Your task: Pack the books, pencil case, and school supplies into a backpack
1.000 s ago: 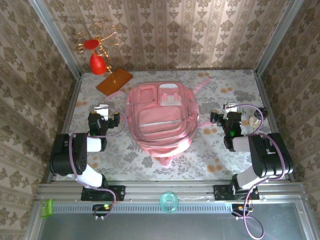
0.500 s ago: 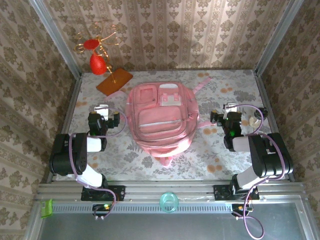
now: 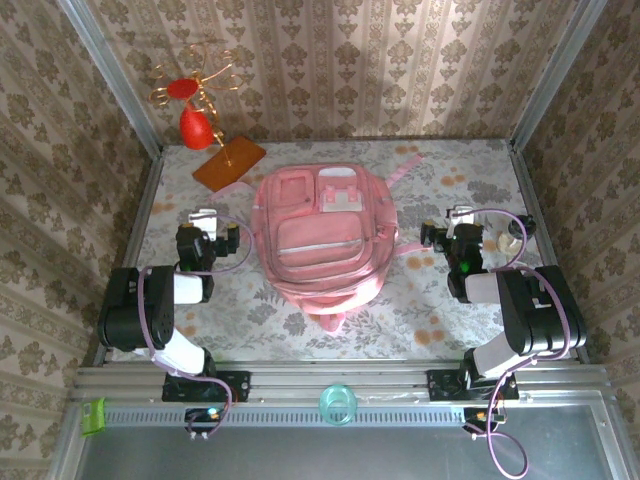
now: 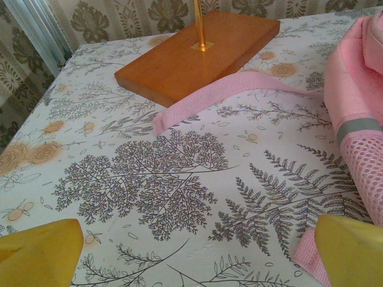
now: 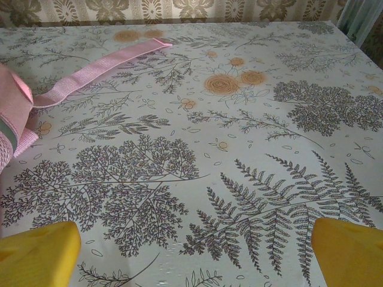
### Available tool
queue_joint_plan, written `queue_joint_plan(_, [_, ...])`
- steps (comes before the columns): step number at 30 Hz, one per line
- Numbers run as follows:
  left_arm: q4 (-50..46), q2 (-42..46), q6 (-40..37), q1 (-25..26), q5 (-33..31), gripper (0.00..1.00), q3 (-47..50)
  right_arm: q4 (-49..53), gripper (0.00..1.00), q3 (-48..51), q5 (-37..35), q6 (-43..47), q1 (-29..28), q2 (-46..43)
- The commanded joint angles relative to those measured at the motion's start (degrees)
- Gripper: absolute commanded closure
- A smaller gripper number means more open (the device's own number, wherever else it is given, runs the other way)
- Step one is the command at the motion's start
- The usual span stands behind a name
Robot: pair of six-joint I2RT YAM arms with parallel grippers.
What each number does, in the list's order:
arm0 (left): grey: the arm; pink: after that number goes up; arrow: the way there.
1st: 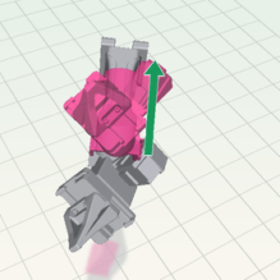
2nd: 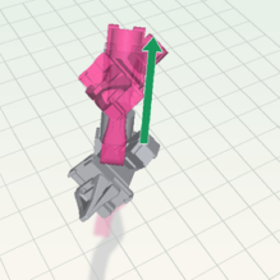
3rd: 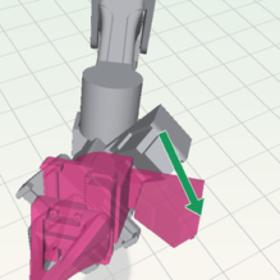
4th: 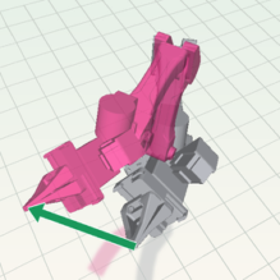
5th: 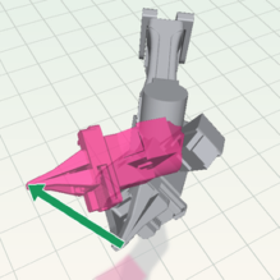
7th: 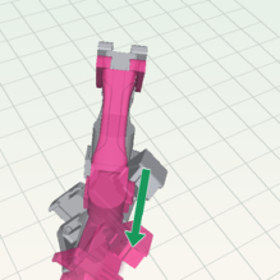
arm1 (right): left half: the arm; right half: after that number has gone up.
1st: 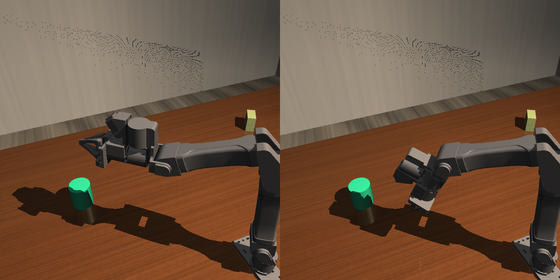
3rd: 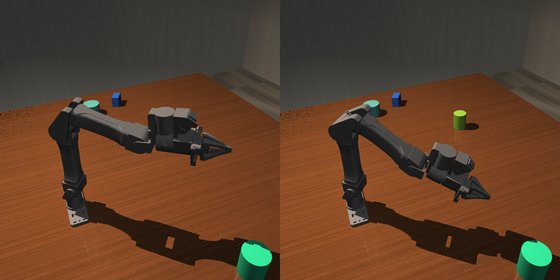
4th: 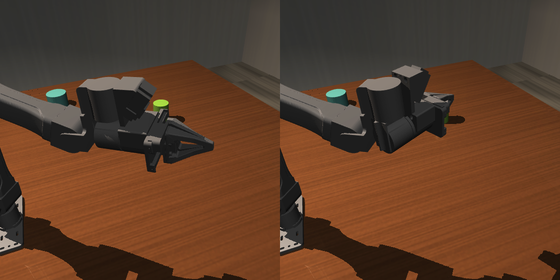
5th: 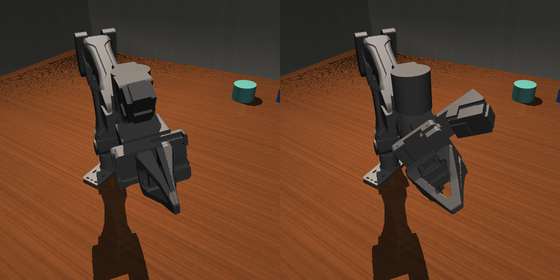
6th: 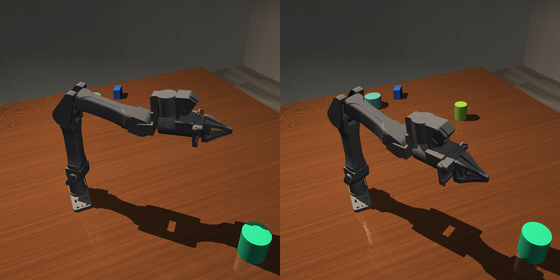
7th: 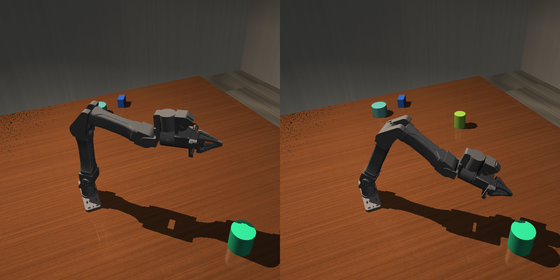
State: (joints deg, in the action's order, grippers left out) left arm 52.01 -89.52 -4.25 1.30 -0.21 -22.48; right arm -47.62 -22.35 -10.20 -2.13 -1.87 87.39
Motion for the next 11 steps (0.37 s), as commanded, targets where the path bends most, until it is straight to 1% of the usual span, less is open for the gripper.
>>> queue_joint_plan(1, [-0.26, 0.49, 0.51, -0.16, -0.23, 0.00, -0.27, -1.78, 0.00, -0.80, 0.26, -0.68, -0.16, 0.23])
queue_joint_plan(11, [-0.17, 0.49, 0.69, -0.31, -0.16, 0.00, -0.28, -1.97, 0.00, -0.62, 0.26, -0.65, -0.17, 0.15])
